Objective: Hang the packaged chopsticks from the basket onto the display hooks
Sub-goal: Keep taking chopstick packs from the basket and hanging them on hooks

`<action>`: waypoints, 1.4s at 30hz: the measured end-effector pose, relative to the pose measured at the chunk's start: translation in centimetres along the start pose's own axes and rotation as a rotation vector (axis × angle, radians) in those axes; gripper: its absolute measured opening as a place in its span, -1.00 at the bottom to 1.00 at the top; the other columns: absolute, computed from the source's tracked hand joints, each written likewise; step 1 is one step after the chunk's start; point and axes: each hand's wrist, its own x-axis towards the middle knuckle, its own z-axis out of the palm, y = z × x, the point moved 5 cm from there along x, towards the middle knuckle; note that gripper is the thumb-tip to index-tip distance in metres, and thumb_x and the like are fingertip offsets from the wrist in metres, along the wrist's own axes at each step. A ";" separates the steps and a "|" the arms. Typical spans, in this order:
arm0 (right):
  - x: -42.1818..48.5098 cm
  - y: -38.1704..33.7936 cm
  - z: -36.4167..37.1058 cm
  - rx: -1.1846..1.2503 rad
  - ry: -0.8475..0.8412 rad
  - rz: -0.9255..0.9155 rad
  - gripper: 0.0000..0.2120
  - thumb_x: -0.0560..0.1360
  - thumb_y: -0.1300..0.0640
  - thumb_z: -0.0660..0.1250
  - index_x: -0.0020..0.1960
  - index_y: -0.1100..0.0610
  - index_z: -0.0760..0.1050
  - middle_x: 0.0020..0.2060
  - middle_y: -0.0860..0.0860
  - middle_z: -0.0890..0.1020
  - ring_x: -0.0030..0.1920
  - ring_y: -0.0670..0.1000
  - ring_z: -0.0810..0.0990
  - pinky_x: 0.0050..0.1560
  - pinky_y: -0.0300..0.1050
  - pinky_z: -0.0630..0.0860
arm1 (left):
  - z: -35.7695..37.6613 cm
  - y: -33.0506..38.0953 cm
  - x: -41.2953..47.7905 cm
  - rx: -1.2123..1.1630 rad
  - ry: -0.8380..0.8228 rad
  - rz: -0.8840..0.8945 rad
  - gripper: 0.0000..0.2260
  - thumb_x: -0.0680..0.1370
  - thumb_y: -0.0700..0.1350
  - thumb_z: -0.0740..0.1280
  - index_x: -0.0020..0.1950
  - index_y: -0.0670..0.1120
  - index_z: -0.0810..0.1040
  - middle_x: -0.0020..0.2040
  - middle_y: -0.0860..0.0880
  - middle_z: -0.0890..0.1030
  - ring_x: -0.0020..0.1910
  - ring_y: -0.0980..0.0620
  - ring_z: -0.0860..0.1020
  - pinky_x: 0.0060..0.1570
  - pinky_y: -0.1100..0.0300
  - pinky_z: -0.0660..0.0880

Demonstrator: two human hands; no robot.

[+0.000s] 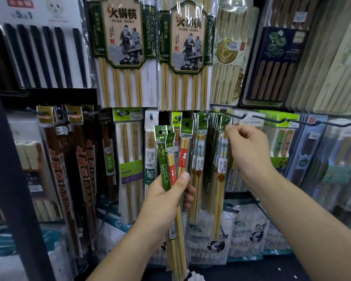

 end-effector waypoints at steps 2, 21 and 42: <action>-0.1 0.2 -0.2 -0.040 0.017 -0.026 -0.68 0.62 0.02 0.34 -0.27 0.12 0.53 -0.56 -0.18 0.40 -0.49 -0.18 0.36 -0.34 -0.51 0.42 | 0.0 0.1 0.0 0.027 -0.011 0.006 -0.77 0.61 0.03 0.36 0.07 -0.13 0.63 -0.22 -0.01 0.71 -0.27 0.09 0.65 -0.24 0.27 0.60; -5.2 -2.5 1.8 0.211 -0.225 0.016 -0.66 0.64 0.12 0.28 -0.30 0.00 0.59 -0.36 0.00 0.54 -0.36 -0.10 0.49 -0.40 -0.31 0.41 | 1.2 -0.2 -0.5 0.102 -0.126 0.003 -0.69 0.49 0.18 0.39 0.09 0.01 0.65 -0.04 -0.01 0.76 -0.03 0.05 0.72 -0.03 0.13 0.60; -0.9 -0.7 0.1 0.096 -0.003 0.020 -0.48 0.65 0.06 0.28 -0.50 -0.05 0.40 -0.56 -0.16 0.29 -0.51 -0.14 0.29 -0.44 -0.32 0.37 | 0.6 -0.2 -0.1 0.033 -0.130 0.003 -0.82 0.65 -0.06 0.33 0.09 -0.18 0.58 -0.13 -0.07 0.74 -0.18 0.02 0.69 -0.21 0.23 0.61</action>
